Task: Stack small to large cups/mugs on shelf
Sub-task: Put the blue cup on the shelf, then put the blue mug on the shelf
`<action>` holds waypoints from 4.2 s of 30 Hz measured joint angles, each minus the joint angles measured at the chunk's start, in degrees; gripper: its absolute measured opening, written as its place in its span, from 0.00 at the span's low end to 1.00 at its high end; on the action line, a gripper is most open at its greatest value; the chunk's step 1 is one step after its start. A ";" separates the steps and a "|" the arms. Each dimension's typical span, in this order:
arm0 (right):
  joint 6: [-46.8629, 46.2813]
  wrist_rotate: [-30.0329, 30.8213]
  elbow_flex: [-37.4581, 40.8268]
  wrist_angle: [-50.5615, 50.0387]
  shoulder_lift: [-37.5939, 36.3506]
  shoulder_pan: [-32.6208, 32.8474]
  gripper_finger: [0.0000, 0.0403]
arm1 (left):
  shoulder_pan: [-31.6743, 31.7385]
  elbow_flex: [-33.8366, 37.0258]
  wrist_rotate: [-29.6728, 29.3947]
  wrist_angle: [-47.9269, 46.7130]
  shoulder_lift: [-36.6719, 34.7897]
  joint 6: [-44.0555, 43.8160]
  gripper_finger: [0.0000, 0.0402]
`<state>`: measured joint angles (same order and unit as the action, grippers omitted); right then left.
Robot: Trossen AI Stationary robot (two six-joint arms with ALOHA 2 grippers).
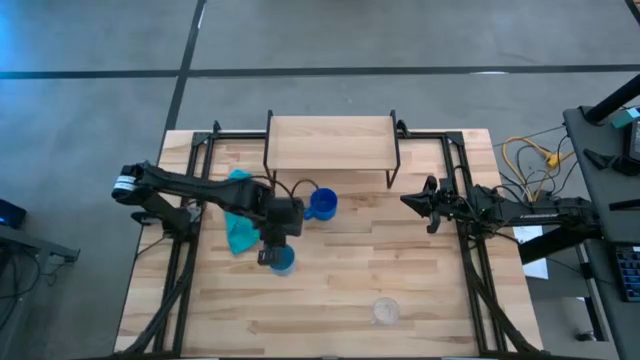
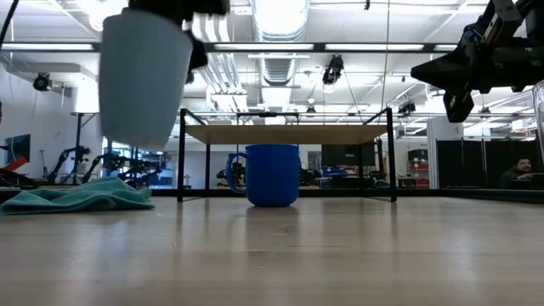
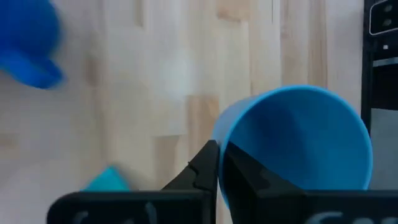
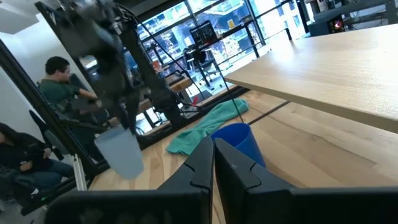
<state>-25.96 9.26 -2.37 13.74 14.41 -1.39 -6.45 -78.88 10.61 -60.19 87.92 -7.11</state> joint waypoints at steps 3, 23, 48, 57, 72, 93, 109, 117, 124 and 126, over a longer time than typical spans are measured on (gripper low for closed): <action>0.00 0.00 0.00 0.00 0.00 0.00 0.02 | 0.90 -7.83 -5.93 -6.18 0.00 1.96 0.00; 0.00 0.02 0.01 -0.24 0.02 0.00 0.02 | 35.51 -32.40 -9.43 -14.32 0.33 7.82 0.00; -0.38 0.00 0.00 -2.05 0.04 0.00 0.02 | 48.52 -35.08 -2.19 -13.72 11.99 9.49 0.00; -0.42 0.02 0.01 -4.42 0.34 0.00 0.02 | 48.52 -40.17 -2.59 -22.42 13.25 9.61 0.00; -0.44 0.02 0.02 -4.55 1.16 0.00 0.02 | 48.85 -39.61 -3.78 -21.74 15.51 10.79 0.00; -0.46 0.02 0.02 -4.52 1.16 0.00 0.02 | 48.85 -39.98 -6.47 -19.36 17.35 17.29 0.02; -0.46 0.02 0.02 -4.52 1.16 0.00 0.02 | 48.75 -41.72 -6.64 -16.55 16.54 18.02 0.24; -0.66 0.02 0.02 -4.46 1.16 -0.02 0.02 | 47.10 -41.93 -1.53 -16.83 12.11 16.82 0.24; 0.12 0.04 0.02 -4.25 1.16 -0.02 0.02 | 41.96 -41.78 5.29 -16.91 7.48 13.44 0.24; 0.27 0.04 0.02 -4.19 1.15 -0.01 0.02 | 39.66 -41.76 5.42 -17.01 6.60 13.43 0.24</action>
<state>-25.68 9.30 -2.35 9.55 15.56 -1.40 33.20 -120.64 16.04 -77.20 94.52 6.32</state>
